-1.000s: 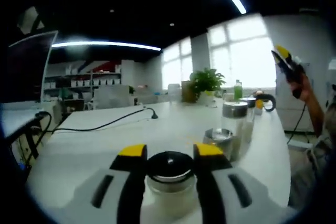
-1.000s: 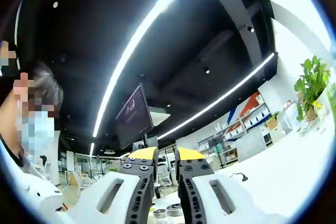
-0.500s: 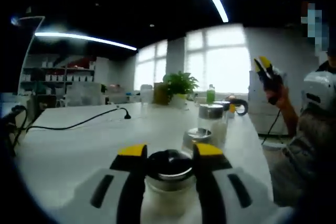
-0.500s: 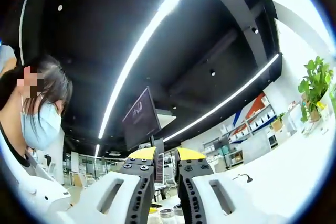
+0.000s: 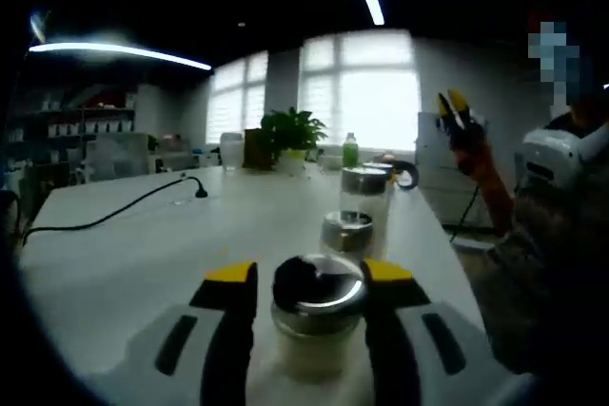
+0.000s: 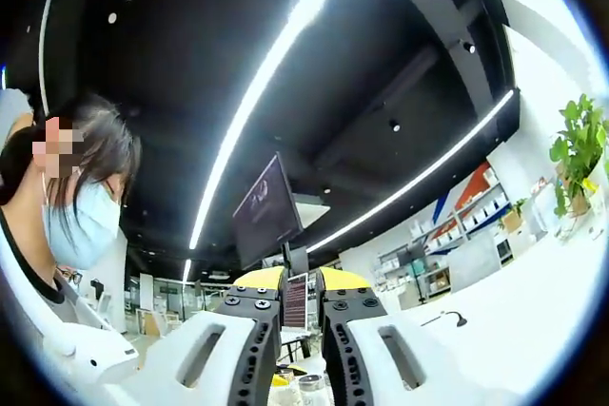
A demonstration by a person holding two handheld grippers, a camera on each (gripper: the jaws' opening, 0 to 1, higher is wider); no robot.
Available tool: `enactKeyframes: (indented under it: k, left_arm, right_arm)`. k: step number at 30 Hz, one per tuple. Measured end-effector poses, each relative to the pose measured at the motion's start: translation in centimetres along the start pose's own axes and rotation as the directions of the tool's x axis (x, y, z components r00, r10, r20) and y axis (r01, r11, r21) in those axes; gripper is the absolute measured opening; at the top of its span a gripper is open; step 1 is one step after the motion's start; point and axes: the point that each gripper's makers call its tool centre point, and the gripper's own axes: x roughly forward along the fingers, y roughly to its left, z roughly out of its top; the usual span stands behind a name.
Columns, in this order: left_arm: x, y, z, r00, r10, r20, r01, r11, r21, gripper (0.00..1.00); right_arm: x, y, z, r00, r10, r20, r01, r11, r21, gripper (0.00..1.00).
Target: Rotate the seasoning bottle until the label or dispensing opening points toward the visible target arrow and the bottle remains upright within the marked orientation range
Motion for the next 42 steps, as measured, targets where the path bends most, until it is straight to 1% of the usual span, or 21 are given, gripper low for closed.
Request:
enactKeyframes:
  k: [2, 5, 7, 8, 10, 11, 13, 14, 15, 17, 18, 19, 22, 25, 26, 29, 31, 32, 36, 38, 42]
  left_arm:
    - [-0.3, 0.1, 0.6, 0.996, 0.047, 0.073, -0.046, 0.999, -0.014, 0.53]
    - [-1.3, 0.7, 2.0, 0.977, 0.139, 0.164, -0.136, 0.990, -0.027, 0.55]
    - [-2.2, 0.1, 3.3, 0.962, 0.149, 0.228, -0.141, 0.989, -0.050, 0.59]
    - [-2.4, -0.2, 3.5, 0.959, 0.146, 0.242, -0.134, 0.989, -0.066, 0.59]
    - [-2.4, -1.3, 2.9, 0.966, 0.154, 0.210, -0.140, 0.987, -0.079, 0.61]
    - [-2.4, -1.1, 2.3, 0.964, 0.207, 0.169, -0.201, 0.978, -0.048, 0.62]
    - [-2.5, -0.7, 2.1, 0.941, 0.306, 0.146, -0.316, 0.948, 0.044, 0.62]
    - [-2.6, -0.8, 2.6, 0.929, 0.330, 0.168, -0.342, 0.938, 0.049, 0.62]
    - [-2.4, -1.4, 3.1, 0.929, 0.315, 0.196, -0.325, 0.946, 0.021, 0.61]
    - [-2.4, -1.9, 4.0, 0.916, 0.314, 0.251, -0.302, 0.949, -0.086, 0.62]
    - [-2.6, -1.6, 4.3, 0.904, 0.332, 0.270, -0.315, 0.943, -0.106, 0.61]
    - [-2.9, -1.1, 4.4, 0.884, 0.377, 0.276, -0.351, 0.926, -0.139, 0.61]
    - [-3.7, 0.4, 4.2, 0.819, 0.508, 0.267, -0.493, 0.861, -0.123, 0.58]
    - [-4.2, 1.1, 3.7, 0.772, 0.587, 0.246, -0.590, 0.804, -0.066, 0.54]
    - [-4.3, 1.1, 3.4, 0.764, 0.599, 0.238, -0.603, 0.795, -0.065, 0.51]
    - [-4.1, 0.7, 3.4, 0.764, 0.596, 0.248, -0.610, 0.792, -0.026, 0.48]
    - [-4.0, 0.7, 3.0, 0.754, 0.616, 0.229, -0.639, 0.769, 0.037, 0.49]
    - [-3.8, 0.5, 2.9, 0.756, 0.615, 0.225, -0.637, 0.770, 0.035, 0.49]
    - [-3.9, 0.7, 2.5, 0.742, 0.632, 0.223, -0.646, 0.763, -0.014, 0.44]
    - [-3.9, 0.6, 2.4, 0.745, 0.625, 0.233, -0.637, 0.770, -0.029, 0.38]
    - [-3.9, 0.6, 2.3, 0.745, 0.629, 0.221, -0.637, 0.770, -0.046, 0.36]
  right_arm:
    - [0.0, -0.4, -0.2, 1.000, -0.003, 0.006, 0.003, 1.000, 0.010, 0.11]
    - [0.1, -0.7, -0.2, 1.000, -0.002, 0.018, 0.002, 1.000, 0.022, 0.11]
    - [0.1, -0.6, -0.3, 1.000, 0.004, 0.020, -0.005, 1.000, 0.029, 0.10]
    - [0.1, -0.6, -0.3, 1.000, 0.006, 0.019, -0.006, 1.000, 0.028, 0.10]
    - [-0.1, -0.6, -0.5, 1.000, 0.004, 0.011, -0.005, 1.000, 0.022, 0.09]
    - [-0.2, -0.7, -0.6, 1.000, 0.002, 0.008, -0.002, 1.000, 0.021, 0.09]
    - [-0.7, -0.9, -0.7, 1.000, -0.003, 0.015, 0.003, 1.000, 0.024, 0.09]
    - [-0.9, -1.1, -0.7, 1.000, -0.007, 0.022, 0.007, 1.000, 0.028, 0.09]
    - [-1.2, -1.2, -0.6, 0.999, -0.012, 0.031, 0.011, 0.999, 0.033, 0.09]
    - [-1.6, -1.7, -0.5, 0.999, -0.019, 0.048, 0.017, 0.999, 0.044, 0.09]
    - [-1.8, -2.0, -0.4, 0.998, -0.024, 0.053, 0.021, 0.998, 0.051, 0.09]
    - [-1.9, -2.3, -0.4, 0.998, -0.029, 0.058, 0.026, 0.998, 0.057, 0.09]
    - [-2.2, -2.8, -0.3, 0.997, -0.039, 0.070, 0.035, 0.997, 0.067, 0.09]
    - [-2.3, -2.9, -0.2, 0.996, -0.046, 0.074, 0.042, 0.998, 0.055, 0.09]
    - [-2.4, -3.0, -0.1, 0.996, -0.049, 0.076, 0.045, 0.998, 0.050, 0.09]
    - [-2.7, -3.3, 0.1, 0.995, -0.058, 0.084, 0.054, 0.997, 0.048, 0.09]
    - [-2.8, -3.5, 0.1, 0.994, -0.064, 0.087, 0.059, 0.997, 0.052, 0.09]
    - [-2.8, -3.6, 0.1, 0.994, -0.068, 0.088, 0.063, 0.997, 0.053, 0.09]
    - [-2.8, -3.7, 0.1, 0.993, -0.083, 0.085, 0.079, 0.996, 0.049, 0.09]
    - [-2.9, -4.2, 0.0, 0.990, -0.116, 0.077, 0.115, 0.993, 0.012, 0.09]
    - [-2.8, -4.1, 0.1, 0.991, -0.111, 0.077, 0.111, 0.994, 0.007, 0.09]
